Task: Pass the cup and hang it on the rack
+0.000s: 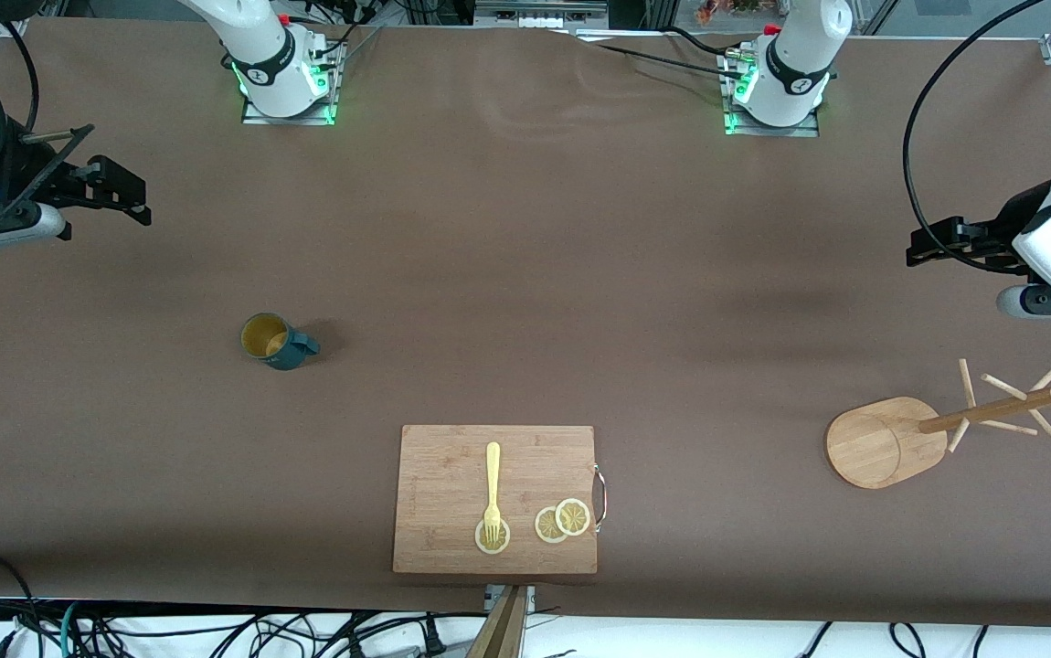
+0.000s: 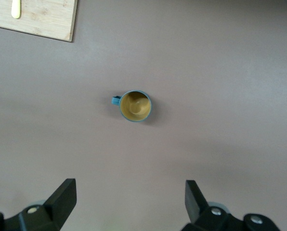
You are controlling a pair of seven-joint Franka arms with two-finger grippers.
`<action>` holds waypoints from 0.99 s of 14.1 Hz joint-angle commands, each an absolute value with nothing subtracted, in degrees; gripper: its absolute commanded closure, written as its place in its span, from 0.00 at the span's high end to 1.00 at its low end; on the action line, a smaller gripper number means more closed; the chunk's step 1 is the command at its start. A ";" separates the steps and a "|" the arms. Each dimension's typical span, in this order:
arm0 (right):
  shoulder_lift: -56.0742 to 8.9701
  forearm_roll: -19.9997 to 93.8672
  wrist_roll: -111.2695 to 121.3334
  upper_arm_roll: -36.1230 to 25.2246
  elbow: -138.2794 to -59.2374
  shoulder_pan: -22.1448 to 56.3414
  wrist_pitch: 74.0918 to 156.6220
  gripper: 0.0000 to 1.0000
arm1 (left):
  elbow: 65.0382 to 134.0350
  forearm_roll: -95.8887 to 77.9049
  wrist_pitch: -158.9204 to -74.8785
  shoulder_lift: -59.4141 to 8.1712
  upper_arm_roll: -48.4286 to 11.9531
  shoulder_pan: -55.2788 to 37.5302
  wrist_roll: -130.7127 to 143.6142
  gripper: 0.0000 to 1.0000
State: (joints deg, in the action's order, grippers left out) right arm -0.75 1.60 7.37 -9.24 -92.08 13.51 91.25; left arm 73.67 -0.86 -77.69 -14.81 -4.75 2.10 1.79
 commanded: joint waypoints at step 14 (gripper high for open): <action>-2.37 -0.18 7.65 -8.97 -91.41 13.71 89.56 1.00 | 71.72 -1.32 -76.82 -15.64 -4.66 1.93 1.14 1.00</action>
State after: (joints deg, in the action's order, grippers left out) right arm -2.32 0.83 7.38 -9.24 -92.08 13.53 90.34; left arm 73.67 -0.86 -77.69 -14.81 -4.74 2.10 1.79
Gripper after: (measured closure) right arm 0.000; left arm 0.000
